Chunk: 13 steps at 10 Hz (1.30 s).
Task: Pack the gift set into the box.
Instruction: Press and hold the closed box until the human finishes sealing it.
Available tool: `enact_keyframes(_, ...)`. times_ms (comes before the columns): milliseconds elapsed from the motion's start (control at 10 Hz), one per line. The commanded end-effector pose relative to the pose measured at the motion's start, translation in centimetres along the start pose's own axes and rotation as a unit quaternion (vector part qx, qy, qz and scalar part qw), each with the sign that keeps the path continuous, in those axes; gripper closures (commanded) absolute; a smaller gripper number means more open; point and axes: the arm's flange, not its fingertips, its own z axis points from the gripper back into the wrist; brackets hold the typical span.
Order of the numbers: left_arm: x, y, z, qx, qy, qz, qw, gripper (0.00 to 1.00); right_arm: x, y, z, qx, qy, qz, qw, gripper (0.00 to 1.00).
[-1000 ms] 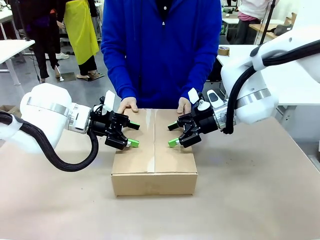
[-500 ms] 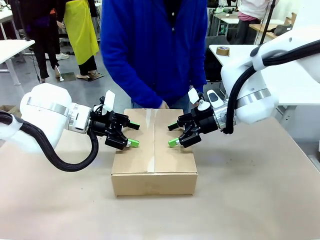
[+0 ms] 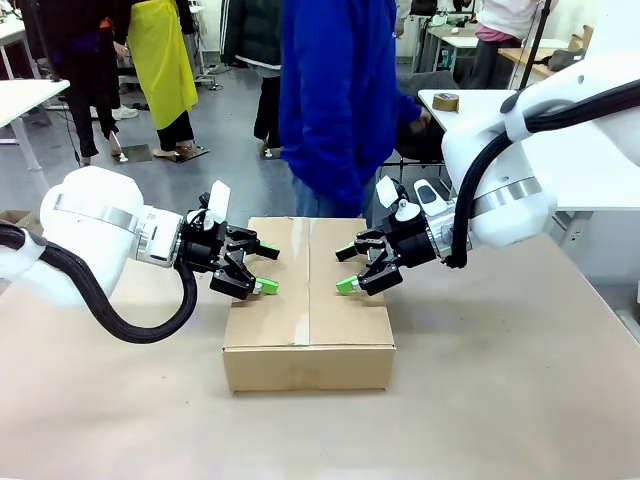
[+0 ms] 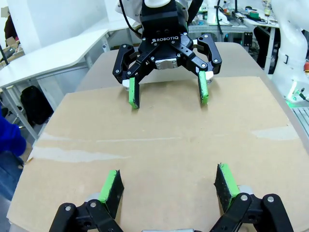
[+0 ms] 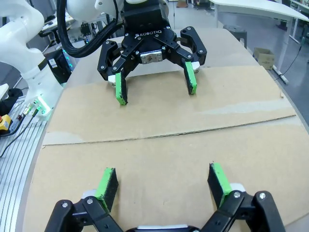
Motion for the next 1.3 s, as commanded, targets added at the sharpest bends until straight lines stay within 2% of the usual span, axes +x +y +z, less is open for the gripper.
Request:
enact_keyframes(0,-0.36,-0.26,-0.1,0.006,-0.005,-0.009,1.0,0.0,-0.25,0.03,0.05,0.001,0.0,-0.002,1.0,0.0)
enact_keyframes(1200,-0.36,-0.26,-0.1,0.006,-0.005,-0.009,1.0,0.0,-0.25,0.03,0.05,0.001,0.0,-0.002,1.0,0.0)
